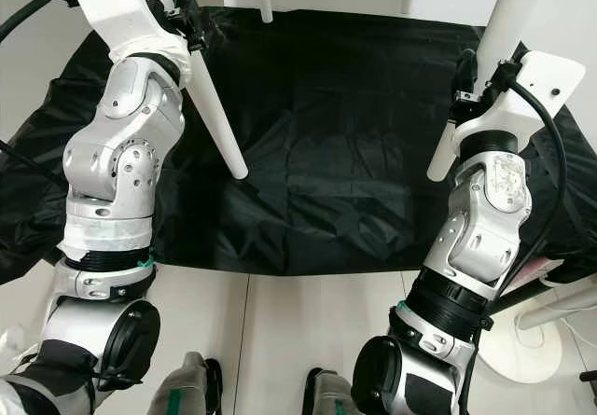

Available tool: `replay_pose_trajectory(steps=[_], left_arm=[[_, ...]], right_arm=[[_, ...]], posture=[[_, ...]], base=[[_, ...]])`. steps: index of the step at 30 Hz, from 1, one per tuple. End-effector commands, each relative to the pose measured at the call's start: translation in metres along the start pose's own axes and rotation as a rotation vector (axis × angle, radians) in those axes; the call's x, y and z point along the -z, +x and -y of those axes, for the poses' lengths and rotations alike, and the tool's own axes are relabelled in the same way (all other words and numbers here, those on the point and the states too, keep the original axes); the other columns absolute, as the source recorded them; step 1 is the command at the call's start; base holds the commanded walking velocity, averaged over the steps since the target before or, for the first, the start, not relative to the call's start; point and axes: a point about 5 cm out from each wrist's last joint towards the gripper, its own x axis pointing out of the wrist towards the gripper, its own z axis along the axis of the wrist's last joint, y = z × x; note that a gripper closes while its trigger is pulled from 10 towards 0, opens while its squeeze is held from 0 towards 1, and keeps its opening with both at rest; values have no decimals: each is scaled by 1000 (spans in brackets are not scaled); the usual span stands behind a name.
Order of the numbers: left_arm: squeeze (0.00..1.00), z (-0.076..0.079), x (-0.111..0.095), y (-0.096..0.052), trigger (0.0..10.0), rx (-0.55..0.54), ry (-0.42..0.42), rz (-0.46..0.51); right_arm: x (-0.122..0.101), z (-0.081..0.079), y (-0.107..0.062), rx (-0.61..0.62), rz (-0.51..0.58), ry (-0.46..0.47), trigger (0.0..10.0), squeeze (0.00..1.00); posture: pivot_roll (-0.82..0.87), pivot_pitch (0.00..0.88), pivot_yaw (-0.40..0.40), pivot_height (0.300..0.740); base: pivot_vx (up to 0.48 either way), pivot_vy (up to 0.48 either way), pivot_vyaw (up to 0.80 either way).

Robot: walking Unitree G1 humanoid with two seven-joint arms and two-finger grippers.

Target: Building children table

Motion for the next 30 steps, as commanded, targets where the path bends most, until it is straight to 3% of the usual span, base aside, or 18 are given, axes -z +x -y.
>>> replay_pose_trajectory(steps=[1, 27, 28, 29, 30], left_arm=[[0, 53, -43, -8, 0, 310, -118, 190], [0, 53, -43, -8, 0, 310, -118, 190], [0, 53, -42, -8, 0, 310, -109, 184], [0, 44, -22, -7, 10000, 318, -1, 82], [0, 44, -22, -7, 10000, 318, -1, 82]], right_arm=[[0, -29, 6, -140, -13, 81, 0, 0], [0, -29, 6, -140, -13, 81, 0, 0], [9, -28, 2, -133, -38, 84, 0, 0], [34, -27, -5, -118, -92, 90, 10000, 0], [34, -27, -5, -118, -92, 90, 10000, 0]], posture=[[-33, 117, 0, 740], [-33, 117, 0, 740], [-29, 0, 0, 740], [24, 0, 0, 740], [24, 0, 0, 740]], base=[[0, 0, 0], [0, 0, 0], [0, 0, 0], [0, 0, 0], [0, 0, 0]])
